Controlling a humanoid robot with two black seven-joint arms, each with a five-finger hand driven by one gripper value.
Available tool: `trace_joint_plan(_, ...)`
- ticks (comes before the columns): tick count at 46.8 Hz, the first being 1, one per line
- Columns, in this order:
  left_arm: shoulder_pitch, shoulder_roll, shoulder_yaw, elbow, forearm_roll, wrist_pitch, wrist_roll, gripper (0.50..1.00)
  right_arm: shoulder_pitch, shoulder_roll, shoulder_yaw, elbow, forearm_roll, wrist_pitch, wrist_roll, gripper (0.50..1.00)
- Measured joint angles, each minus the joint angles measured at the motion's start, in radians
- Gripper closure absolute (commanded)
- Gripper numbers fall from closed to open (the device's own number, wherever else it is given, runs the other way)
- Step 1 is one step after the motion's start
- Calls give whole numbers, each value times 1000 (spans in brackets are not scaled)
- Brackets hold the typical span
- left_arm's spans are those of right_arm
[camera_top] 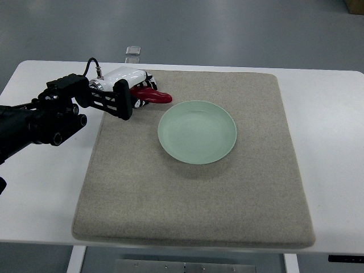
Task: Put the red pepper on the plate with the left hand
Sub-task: 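Close the left hand fingers around the red pepper, then lift the pepper and carry it with the left hand over the plate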
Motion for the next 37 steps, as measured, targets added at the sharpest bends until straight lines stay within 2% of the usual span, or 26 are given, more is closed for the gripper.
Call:
trace_joint_plan(14, 0, 1, 1, 0, 1, 0, 0, 1000, 0, 0, 0, 0, 0, 0, 0, 568)
trace_joint_plan(26, 0, 1, -22, -15, -16, 63, -2, 1000, 0, 0, 0, 0, 0, 0, 0, 568)
trace_joint_plan(37, 0, 1, -55, -51, -60, 67, -17, 1000, 0, 0, 0, 0, 0, 0, 0, 568)
